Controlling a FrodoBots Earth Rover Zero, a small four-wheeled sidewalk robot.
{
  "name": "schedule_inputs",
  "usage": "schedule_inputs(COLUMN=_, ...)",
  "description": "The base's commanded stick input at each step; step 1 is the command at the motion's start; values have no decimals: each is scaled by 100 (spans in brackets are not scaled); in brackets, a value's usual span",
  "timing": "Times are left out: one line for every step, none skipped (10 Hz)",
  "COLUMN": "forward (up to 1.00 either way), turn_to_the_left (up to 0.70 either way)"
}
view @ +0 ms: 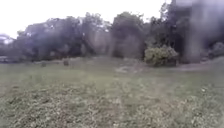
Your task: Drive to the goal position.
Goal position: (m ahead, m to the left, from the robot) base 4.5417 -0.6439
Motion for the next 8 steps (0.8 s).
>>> schedule_inputs(forward=45, turn_to_the_left=27)
schedule_inputs(forward=45, turn_to_the_left=27)
schedule_inputs(forward=45, turn_to_the_left=27)
schedule_inputs(forward=45, turn_to_the_left=27)
schedule_inputs(forward=45, turn_to_the_left=27)
schedule_inputs(forward=45, turn_to_the_left=27)
schedule_inputs(forward=45, turn_to_the_left=27)
schedule_inputs(forward=45, turn_to_the_left=20)
